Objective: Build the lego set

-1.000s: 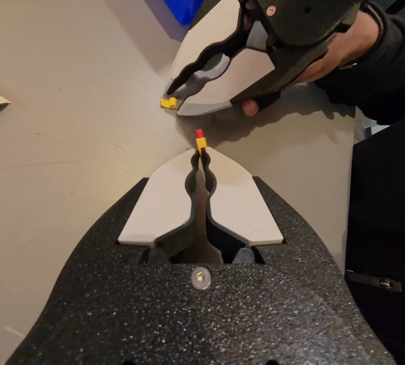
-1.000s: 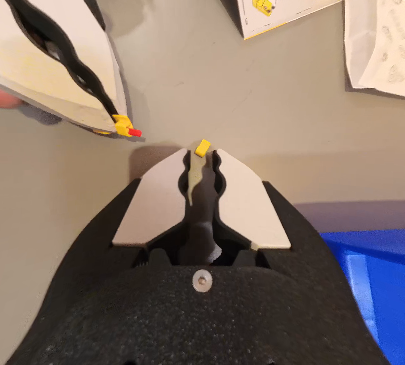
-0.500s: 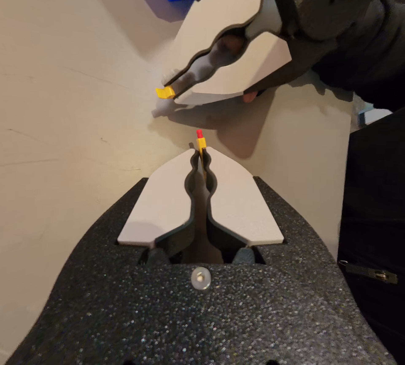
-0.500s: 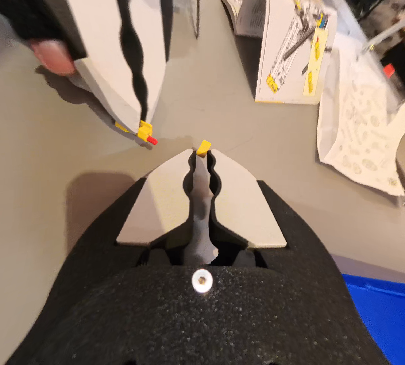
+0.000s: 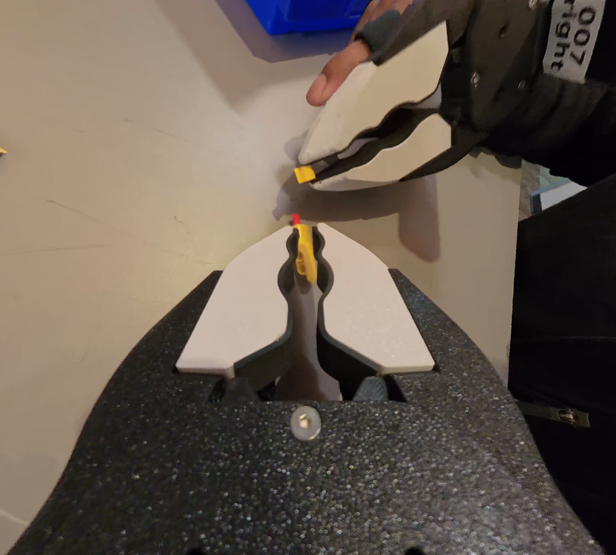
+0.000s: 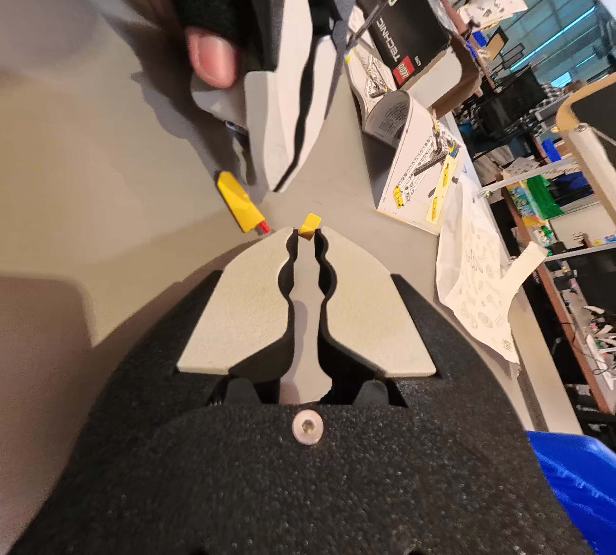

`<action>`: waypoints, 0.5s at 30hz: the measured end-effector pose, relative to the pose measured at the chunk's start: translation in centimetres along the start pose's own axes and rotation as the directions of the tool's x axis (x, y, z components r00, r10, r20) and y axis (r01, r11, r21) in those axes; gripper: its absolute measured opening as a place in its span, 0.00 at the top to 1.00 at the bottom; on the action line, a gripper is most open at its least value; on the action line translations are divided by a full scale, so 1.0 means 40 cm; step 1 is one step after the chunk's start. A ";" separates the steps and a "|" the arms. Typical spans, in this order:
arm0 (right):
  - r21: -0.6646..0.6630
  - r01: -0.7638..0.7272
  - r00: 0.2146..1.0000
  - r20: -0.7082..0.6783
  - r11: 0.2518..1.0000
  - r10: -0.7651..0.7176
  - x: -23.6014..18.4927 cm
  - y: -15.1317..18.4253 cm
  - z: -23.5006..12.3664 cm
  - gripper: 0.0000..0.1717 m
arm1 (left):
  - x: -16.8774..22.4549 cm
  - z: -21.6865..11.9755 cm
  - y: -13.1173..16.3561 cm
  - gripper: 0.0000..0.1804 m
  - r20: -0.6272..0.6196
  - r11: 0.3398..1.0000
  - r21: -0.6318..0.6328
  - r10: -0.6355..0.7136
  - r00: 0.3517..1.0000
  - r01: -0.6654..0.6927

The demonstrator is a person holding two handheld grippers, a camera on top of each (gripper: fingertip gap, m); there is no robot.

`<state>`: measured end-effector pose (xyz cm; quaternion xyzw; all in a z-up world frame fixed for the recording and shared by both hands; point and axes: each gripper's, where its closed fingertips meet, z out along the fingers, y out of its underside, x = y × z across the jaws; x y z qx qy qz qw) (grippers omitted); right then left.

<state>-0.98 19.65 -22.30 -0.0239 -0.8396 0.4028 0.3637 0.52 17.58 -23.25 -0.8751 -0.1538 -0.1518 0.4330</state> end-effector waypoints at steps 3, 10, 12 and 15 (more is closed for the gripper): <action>0.022 0.051 0.998 -0.025 0.998 -0.051 -0.003 -0.012 -0.001 0.95 | 0.002 -0.009 -0.031 0.96 -0.001 0.997 0.071 -0.010 1.000 0.010; 0.029 0.180 0.982 -0.065 0.983 -0.177 -0.020 -0.034 0.002 0.95 | 0.016 0.008 -0.028 0.96 -0.051 0.997 0.071 -0.029 0.998 0.033; 0.044 0.195 0.978 -0.078 0.980 -0.191 -0.020 -0.043 -0.001 0.95 | 0.022 0.011 -0.028 0.96 -0.060 0.997 0.071 -0.023 0.998 0.027; 0.038 0.232 0.969 -0.095 0.972 -0.228 -0.021 -0.045 -0.002 0.95 | 0.028 0.012 -0.028 0.98 -0.073 0.997 0.074 -0.008 0.997 0.013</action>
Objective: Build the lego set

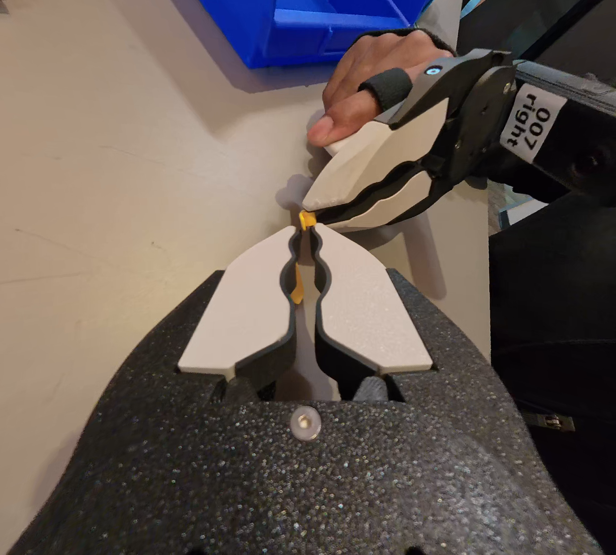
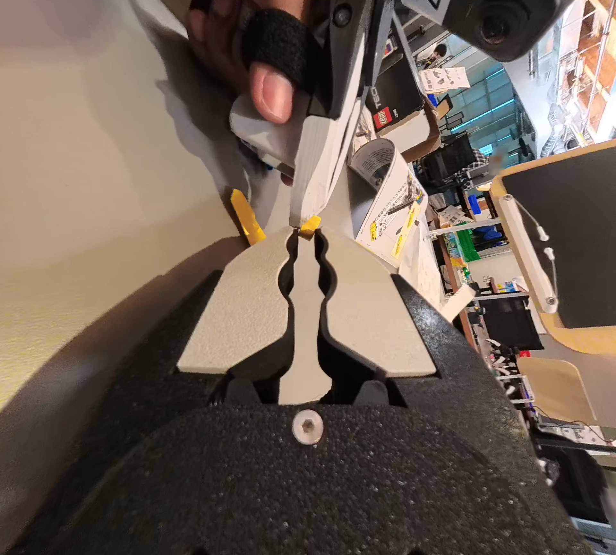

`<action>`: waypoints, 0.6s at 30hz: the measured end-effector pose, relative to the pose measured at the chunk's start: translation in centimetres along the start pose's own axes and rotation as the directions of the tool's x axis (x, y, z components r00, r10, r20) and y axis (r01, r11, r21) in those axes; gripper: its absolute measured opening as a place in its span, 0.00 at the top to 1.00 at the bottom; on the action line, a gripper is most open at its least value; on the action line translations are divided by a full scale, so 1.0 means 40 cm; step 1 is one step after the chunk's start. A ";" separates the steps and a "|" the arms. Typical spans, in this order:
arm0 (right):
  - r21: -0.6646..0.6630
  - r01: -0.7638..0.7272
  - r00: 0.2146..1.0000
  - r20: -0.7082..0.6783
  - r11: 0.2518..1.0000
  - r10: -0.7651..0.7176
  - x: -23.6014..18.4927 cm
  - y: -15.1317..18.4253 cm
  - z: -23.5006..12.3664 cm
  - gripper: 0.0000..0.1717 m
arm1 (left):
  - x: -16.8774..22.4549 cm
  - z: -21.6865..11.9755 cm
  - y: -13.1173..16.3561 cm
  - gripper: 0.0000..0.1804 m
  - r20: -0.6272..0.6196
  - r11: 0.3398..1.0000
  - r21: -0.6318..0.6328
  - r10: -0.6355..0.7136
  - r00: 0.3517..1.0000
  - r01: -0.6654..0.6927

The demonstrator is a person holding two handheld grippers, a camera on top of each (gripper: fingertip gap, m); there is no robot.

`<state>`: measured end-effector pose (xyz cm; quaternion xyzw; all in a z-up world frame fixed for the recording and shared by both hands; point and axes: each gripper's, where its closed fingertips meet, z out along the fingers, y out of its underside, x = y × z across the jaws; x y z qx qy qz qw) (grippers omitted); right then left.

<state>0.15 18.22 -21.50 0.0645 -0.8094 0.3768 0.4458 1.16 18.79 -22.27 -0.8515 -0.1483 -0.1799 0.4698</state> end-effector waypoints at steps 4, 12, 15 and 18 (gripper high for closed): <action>0.007 0.026 0.999 -0.023 1.000 -0.026 0.005 -0.002 -0.004 0.95 | 0.007 0.000 -0.006 1.00 -0.012 0.999 0.026 0.025 1.000 -0.024; 0.048 0.015 0.999 -0.034 0.999 -0.014 0.010 -0.010 -0.019 0.95 | 0.017 0.001 -0.014 1.00 0.058 0.978 0.016 0.208 0.976 -0.210; 0.064 -0.023 1.000 -0.015 0.998 0.024 0.010 -0.011 -0.022 0.94 | 0.019 0.003 -0.012 1.00 0.070 0.968 0.002 0.250 0.966 -0.251; 0.076 -0.071 0.997 0.008 0.995 0.070 0.010 -0.011 -0.026 0.92 | 0.020 0.005 -0.009 1.00 0.073 0.964 -0.009 0.267 0.961 -0.267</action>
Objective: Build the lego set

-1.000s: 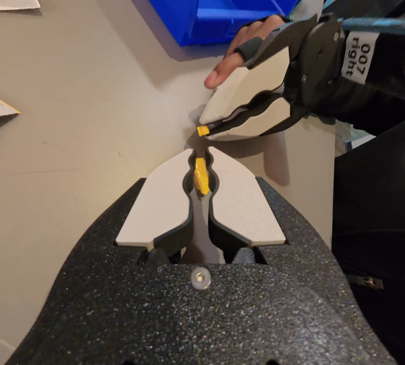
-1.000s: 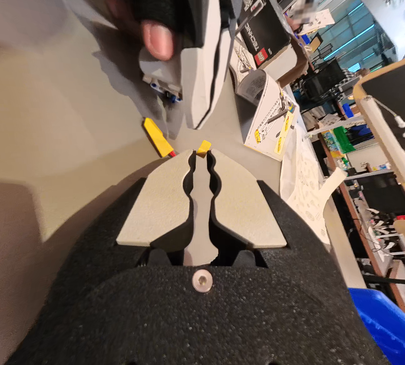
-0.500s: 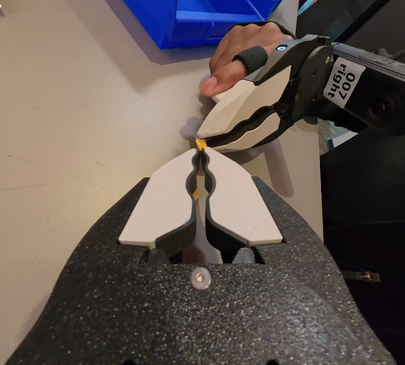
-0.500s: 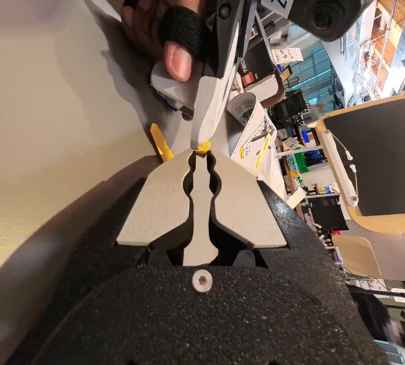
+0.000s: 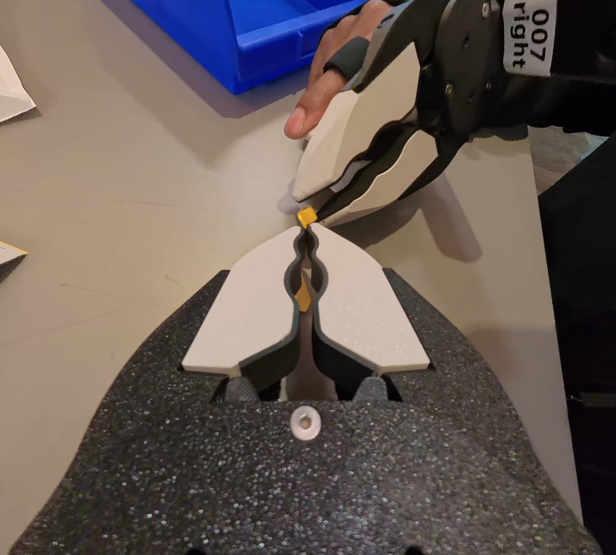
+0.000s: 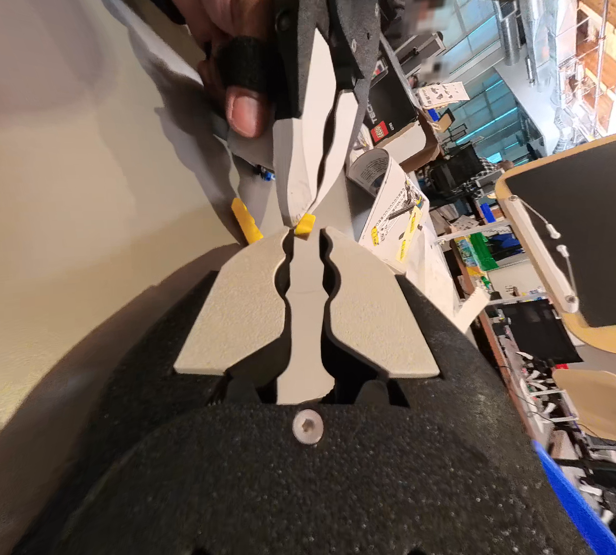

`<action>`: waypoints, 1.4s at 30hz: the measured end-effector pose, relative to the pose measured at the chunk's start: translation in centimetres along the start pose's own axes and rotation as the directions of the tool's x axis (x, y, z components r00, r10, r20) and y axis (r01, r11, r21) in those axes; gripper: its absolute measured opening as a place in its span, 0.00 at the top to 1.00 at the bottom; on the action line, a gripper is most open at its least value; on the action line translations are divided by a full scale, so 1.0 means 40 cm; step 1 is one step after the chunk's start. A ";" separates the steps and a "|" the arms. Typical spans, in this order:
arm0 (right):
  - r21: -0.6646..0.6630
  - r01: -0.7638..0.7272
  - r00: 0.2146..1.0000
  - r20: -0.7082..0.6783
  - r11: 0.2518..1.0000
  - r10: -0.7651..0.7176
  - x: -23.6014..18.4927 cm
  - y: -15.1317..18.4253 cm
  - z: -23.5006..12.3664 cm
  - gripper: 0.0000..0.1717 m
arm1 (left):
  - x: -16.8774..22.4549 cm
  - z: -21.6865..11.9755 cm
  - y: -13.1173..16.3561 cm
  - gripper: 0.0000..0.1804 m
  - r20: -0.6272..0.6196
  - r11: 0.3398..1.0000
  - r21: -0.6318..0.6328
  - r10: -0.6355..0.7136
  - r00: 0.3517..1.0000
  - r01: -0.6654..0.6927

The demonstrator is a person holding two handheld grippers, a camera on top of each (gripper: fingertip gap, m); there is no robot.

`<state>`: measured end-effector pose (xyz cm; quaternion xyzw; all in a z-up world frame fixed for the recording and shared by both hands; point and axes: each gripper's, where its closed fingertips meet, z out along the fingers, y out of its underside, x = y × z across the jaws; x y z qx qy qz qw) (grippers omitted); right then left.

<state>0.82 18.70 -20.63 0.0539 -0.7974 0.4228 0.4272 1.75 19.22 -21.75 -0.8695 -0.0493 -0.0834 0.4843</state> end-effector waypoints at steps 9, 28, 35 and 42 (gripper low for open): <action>0.001 -0.275 0.942 0.198 0.961 0.269 -0.018 0.008 -0.023 0.87 | 0.002 -0.003 -0.001 1.00 0.047 0.991 -0.020 0.132 0.990 -0.131; -0.141 -0.400 0.841 0.337 0.906 0.423 -0.060 0.012 -0.019 0.92 | 0.009 0.021 0.023 1.00 0.171 0.751 -0.218 0.659 0.733 -0.624; -0.155 -0.382 0.848 0.333 0.911 0.412 -0.064 0.016 -0.017 0.94 | 0.012 0.022 0.023 1.00 0.169 0.719 -0.225 0.693 0.700 -0.657; -0.153 -0.367 0.868 0.300 0.918 0.396 -0.053 0.024 -0.018 0.96 | -0.020 0.009 0.020 0.99 0.212 0.787 -0.238 0.614 0.761 -0.569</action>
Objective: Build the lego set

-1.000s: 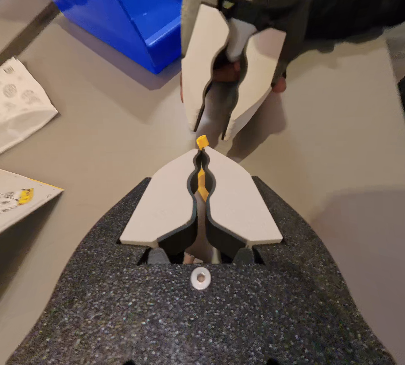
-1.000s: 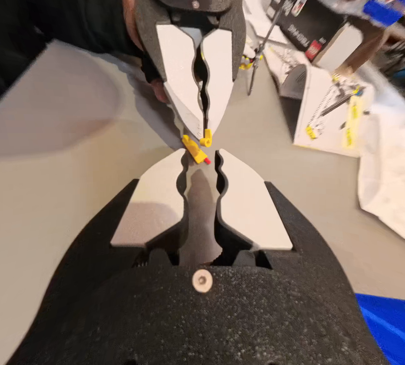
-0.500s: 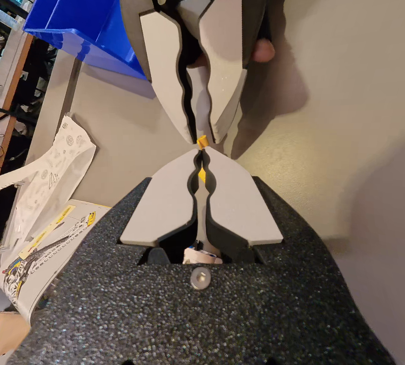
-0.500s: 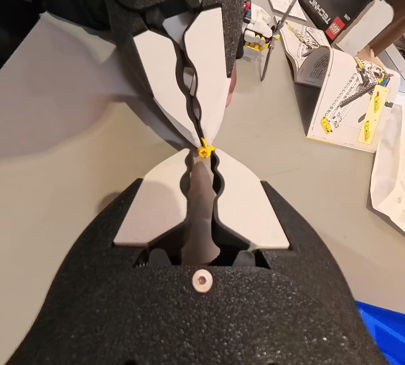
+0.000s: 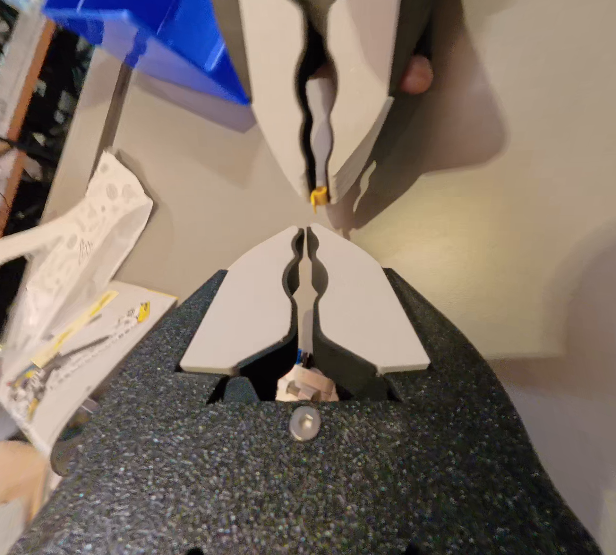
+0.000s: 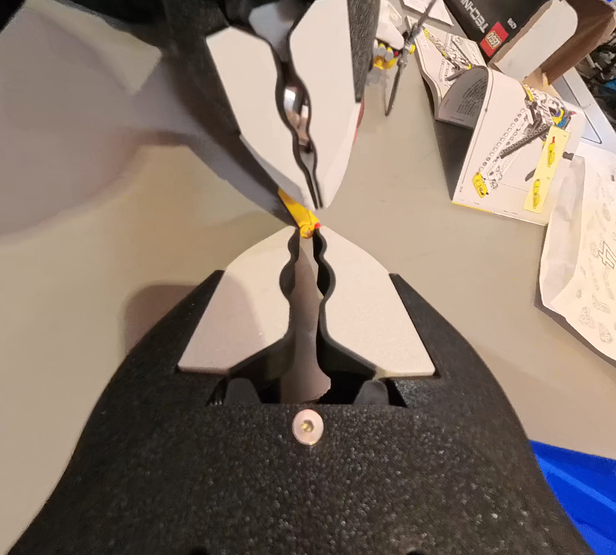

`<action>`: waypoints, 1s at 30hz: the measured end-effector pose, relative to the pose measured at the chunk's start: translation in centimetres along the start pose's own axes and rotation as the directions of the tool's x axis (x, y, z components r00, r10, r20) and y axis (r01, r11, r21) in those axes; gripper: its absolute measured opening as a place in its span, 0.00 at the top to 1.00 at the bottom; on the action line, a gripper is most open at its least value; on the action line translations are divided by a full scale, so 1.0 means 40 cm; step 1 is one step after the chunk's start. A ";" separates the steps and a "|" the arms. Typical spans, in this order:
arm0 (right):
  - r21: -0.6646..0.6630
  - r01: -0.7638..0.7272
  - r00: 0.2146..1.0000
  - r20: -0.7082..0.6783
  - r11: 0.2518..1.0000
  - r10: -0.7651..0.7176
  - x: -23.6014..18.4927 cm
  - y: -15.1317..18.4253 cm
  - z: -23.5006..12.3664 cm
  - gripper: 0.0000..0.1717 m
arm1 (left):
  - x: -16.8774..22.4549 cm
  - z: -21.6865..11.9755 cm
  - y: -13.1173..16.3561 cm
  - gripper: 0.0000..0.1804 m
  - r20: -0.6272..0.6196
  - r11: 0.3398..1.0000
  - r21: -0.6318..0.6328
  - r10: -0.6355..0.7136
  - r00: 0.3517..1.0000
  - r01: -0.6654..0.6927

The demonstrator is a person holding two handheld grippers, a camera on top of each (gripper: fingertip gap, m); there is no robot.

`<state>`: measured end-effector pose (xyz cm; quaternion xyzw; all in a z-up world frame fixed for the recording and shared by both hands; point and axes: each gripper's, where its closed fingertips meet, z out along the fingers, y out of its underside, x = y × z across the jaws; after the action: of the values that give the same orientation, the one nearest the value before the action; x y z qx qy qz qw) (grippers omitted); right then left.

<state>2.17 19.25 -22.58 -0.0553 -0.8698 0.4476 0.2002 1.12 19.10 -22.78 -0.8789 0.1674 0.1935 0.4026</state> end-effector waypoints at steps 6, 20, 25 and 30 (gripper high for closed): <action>-0.041 -0.010 0.998 -0.064 0.999 0.007 0.026 0.031 -0.019 0.96 | 0.007 -0.015 0.042 0.90 -0.050 0.949 -0.170 -0.278 0.959 0.266; -0.032 0.018 0.996 -0.092 0.999 -0.021 0.012 0.040 -0.044 0.96 | 0.038 0.015 0.061 0.94 -0.023 0.892 -0.356 -0.305 0.952 0.277; -0.041 0.041 0.994 -0.096 0.998 -0.045 0.006 0.041 -0.042 0.96 | 0.029 0.019 0.074 0.91 -0.010 0.880 -0.371 -0.323 0.946 0.296; -0.047 0.060 0.993 -0.094 0.997 -0.064 0.001 0.042 -0.040 0.96 | 0.029 0.018 0.076 0.91 -0.029 0.885 -0.365 -0.322 0.946 0.290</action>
<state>2.64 21.45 -23.08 -0.0541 -0.8703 0.4185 0.2541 0.62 17.60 -25.71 -0.9601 0.0063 0.1153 0.2547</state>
